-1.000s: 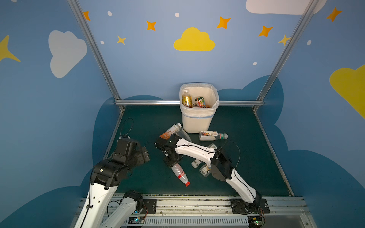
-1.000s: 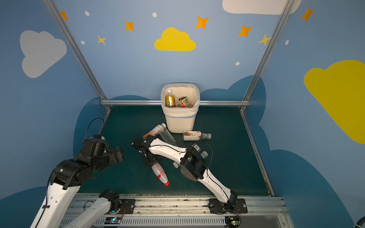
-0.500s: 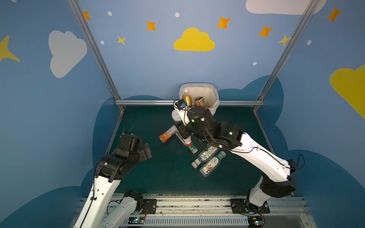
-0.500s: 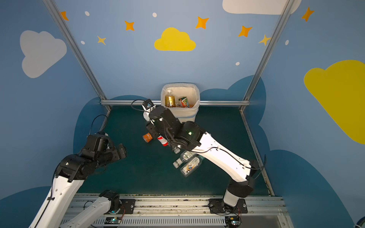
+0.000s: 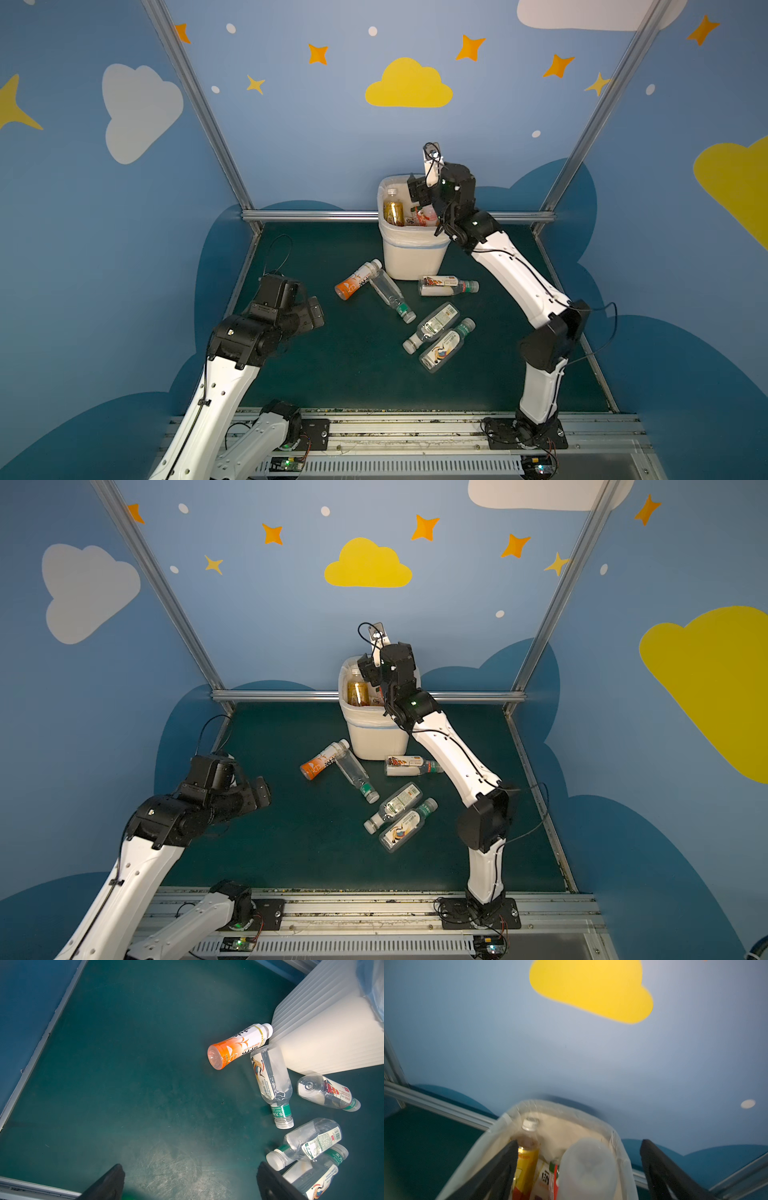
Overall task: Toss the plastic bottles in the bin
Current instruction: 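Lift the white red-capped bottle with the right gripper and drop it into the bin, then return the right gripper to the pile while the left gripper moves over a water bottle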
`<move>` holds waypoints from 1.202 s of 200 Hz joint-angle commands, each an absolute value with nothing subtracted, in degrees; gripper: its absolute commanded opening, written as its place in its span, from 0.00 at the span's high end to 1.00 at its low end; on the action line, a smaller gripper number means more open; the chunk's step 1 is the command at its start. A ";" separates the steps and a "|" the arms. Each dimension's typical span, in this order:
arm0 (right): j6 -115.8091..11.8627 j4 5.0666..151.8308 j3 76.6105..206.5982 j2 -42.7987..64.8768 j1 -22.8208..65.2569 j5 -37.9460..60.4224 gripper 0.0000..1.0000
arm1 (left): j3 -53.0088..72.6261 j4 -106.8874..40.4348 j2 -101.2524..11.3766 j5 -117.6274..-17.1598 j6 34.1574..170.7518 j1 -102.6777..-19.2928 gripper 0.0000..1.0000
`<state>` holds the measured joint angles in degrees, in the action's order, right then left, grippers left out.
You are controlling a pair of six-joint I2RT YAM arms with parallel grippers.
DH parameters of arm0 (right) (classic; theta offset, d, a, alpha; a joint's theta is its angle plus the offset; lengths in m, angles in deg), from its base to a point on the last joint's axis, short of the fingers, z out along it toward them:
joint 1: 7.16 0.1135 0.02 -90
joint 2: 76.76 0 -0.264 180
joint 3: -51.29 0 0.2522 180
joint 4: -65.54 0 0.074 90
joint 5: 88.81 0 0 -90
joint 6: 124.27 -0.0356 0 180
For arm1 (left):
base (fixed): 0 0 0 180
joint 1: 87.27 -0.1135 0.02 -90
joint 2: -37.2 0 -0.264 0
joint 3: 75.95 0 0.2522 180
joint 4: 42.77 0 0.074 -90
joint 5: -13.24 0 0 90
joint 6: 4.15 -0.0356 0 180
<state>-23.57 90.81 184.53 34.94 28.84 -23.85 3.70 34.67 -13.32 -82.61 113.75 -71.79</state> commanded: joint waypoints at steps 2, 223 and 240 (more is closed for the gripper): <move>-29.62 91.47 181.64 26.21 30.28 -22.62 0.07 | 3.44 35.50 -12.15 -82.44 114.27 -71.98 0.00; -68.55 134.93 132.68 -19.72 22.86 5.49 0.23 | 15.85 22.61 -48.11 -73.61 93.88 -70.48 0.01; -69.92 134.92 131.36 -21.41 23.54 5.10 0.23 | 21.06 23.85 -53.48 -73.18 93.04 -70.49 0.02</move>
<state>-66.35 134.43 132.95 -19.44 22.70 3.84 15.17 23.79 -48.53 -71.97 96.90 -70.46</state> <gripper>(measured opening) 0.765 0.985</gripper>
